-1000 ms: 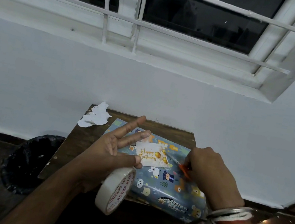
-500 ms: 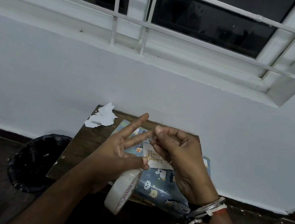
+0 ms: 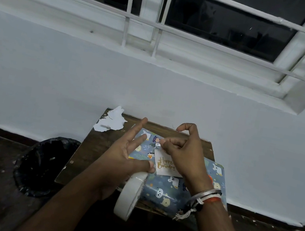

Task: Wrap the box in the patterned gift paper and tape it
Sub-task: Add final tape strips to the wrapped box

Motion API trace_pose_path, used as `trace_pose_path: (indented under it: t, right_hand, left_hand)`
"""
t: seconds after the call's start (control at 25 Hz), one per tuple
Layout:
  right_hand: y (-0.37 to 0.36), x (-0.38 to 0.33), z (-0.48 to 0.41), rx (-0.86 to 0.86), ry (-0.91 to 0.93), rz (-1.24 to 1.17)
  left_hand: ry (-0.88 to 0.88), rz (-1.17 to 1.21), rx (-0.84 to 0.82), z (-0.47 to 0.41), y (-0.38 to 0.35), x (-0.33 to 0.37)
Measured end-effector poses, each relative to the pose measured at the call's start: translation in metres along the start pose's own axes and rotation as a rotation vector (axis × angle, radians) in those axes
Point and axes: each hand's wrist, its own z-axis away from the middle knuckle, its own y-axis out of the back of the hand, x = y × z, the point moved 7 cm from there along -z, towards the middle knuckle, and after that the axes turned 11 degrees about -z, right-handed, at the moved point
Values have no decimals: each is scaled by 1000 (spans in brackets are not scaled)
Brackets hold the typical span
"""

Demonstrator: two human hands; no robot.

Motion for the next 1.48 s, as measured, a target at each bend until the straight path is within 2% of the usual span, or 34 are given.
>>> trace_pose_path:
  t: [0.2,0.4,0.52,0.76,0.88,0.92,1.0,1.08,1.2,1.32,1.48]
  right_hand:
    - [-9,20,-10,-36,-16,154]
    - [-24,14,-10,18,164,474]
    - [-32,15,-11,28,181,572]
    - [-9,21,-15,99,82,564]
    - [-7,7,-7,88,133,487]
    - [-5,1,-1,49,128,369]
    - [-4,-9,15,-116,-1,57]
    - [-6,-18,36,-290,-115,-86]
    - [-6,-28,52,-403,-129,-79]
    - [2,-32,49,-358,-79,-58]
    - [8,-39,48,-296,76,128]
  left_hand:
    - [25,28,12,-1,-2,-5]
    - [44,46,17,0,-1,-6]
    - [44,72,37,1,1,-8]
    - [-54,15,60,7,2,8]
    - [-110,-55,70,12,-2,19]
    - [-129,-73,64,12,-4,22]
    - [-168,-101,46,12,-8,26]
    - [-193,-125,25,13,-13,28]
    - [-244,-176,20,14,-19,30]
    - [-242,-212,9,12,-24,28]
    - [-191,-273,-23,9,-29,21]
